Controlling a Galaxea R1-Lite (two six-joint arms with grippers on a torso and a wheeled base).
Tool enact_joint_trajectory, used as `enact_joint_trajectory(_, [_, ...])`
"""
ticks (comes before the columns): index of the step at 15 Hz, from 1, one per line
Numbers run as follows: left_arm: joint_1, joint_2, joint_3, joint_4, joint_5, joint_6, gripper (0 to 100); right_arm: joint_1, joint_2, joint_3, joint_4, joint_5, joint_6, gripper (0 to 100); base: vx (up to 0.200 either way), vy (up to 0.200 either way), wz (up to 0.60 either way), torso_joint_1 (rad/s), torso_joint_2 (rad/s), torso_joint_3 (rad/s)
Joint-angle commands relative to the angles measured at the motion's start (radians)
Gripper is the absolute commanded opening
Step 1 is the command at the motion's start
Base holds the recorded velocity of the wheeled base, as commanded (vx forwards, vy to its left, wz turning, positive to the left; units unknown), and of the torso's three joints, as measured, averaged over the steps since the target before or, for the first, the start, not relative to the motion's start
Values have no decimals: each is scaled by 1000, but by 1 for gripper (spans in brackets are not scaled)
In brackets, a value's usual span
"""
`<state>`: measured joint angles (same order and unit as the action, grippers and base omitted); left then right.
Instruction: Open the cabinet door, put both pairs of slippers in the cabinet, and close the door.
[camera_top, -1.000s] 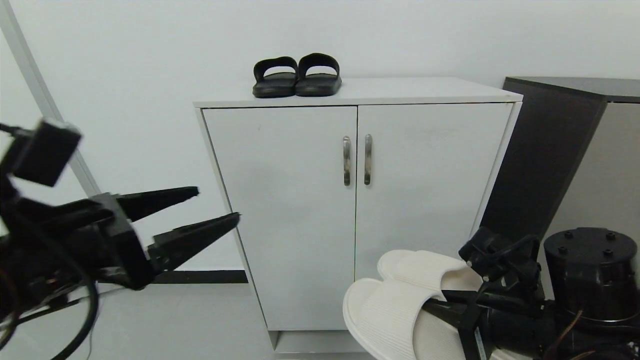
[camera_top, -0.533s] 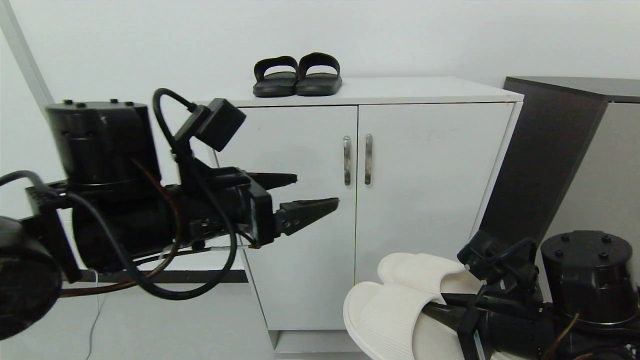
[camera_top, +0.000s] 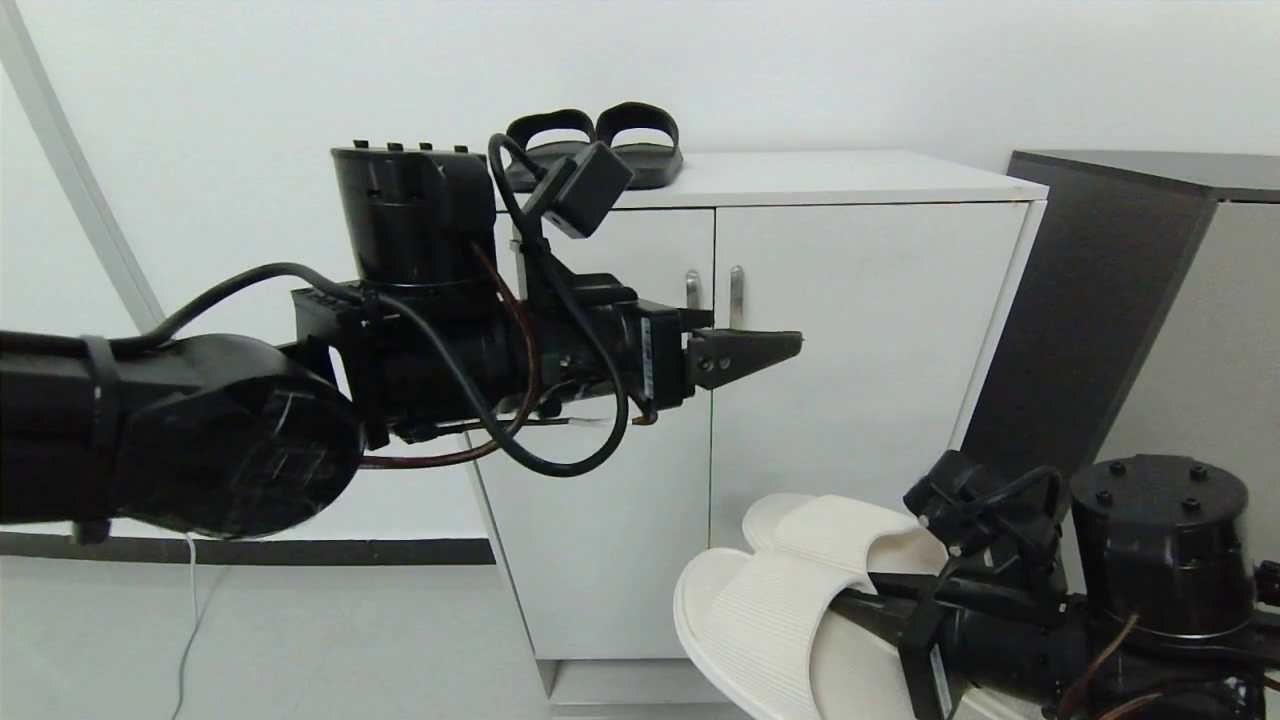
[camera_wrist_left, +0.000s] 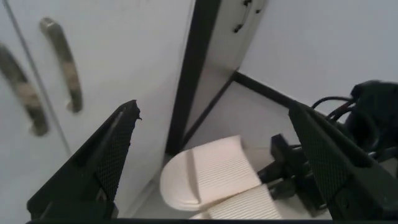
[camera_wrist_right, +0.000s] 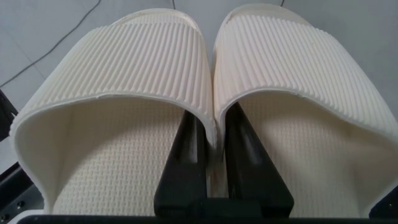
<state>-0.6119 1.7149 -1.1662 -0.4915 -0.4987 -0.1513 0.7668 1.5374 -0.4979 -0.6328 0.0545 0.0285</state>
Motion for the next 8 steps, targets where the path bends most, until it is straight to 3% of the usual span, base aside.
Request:
enact_joint_trajectory(1, [-2,54,-95,5,-67,-63,100,0,7,1,-4,1,1,0,0,0,0,0,0,0])
enact_joint_trajectory(4, [1,117,-190,7,-90,-125,100,2,7,-2,-4,10,-1,0,0,0,0,0,0,0])
enact_joint_trajectory(8, [29,187,-239,13,-81,-128,100,2,6,1,-4,10,-2,0,0,0,0,0,0,0])
